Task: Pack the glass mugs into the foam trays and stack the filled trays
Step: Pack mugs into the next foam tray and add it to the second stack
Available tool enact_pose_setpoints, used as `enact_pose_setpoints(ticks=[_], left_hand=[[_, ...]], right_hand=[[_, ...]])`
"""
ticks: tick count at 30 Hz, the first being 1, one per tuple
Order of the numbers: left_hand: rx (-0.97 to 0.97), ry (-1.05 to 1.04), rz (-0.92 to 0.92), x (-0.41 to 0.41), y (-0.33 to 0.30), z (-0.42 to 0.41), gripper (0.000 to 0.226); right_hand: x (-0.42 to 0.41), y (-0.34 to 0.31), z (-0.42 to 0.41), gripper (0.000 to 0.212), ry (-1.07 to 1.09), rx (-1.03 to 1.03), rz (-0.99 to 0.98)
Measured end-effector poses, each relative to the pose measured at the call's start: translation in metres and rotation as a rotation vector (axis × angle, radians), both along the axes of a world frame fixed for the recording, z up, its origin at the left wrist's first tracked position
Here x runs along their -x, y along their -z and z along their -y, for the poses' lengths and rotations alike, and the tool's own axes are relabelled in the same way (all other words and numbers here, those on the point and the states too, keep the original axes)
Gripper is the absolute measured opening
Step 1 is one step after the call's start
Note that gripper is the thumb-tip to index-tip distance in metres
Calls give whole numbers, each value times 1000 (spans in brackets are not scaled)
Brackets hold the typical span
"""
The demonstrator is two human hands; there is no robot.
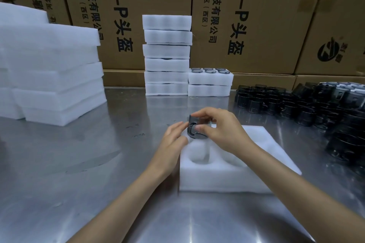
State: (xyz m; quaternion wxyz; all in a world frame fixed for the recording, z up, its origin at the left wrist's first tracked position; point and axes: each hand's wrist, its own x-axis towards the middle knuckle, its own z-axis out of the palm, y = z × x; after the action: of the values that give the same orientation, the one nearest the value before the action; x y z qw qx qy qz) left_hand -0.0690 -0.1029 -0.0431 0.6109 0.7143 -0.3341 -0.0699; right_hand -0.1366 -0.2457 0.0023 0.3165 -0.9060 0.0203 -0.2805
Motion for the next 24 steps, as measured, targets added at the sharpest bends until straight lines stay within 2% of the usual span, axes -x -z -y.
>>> enact_pose_setpoints(ticks=[5, 9, 15, 19, 24], left_hand=[[31, 50, -15, 2, -3, -4, 39], [51, 51, -46, 3, -5, -7, 52], [42, 36, 16, 2, -4, -10, 46], [-43, 63, 220, 1, -9, -17, 59], [-214, 131, 572, -6, -8, -24, 58]], right_hand=[[0, 3, -1, 24, 16, -4, -6], [0, 3, 2, 24, 11, -9, -25], [4, 0, 3, 26, -4, 102, -10], [9, -2, 7, 41, -18, 82, -90], [19, 4, 10, 53, -56, 260, -276]])
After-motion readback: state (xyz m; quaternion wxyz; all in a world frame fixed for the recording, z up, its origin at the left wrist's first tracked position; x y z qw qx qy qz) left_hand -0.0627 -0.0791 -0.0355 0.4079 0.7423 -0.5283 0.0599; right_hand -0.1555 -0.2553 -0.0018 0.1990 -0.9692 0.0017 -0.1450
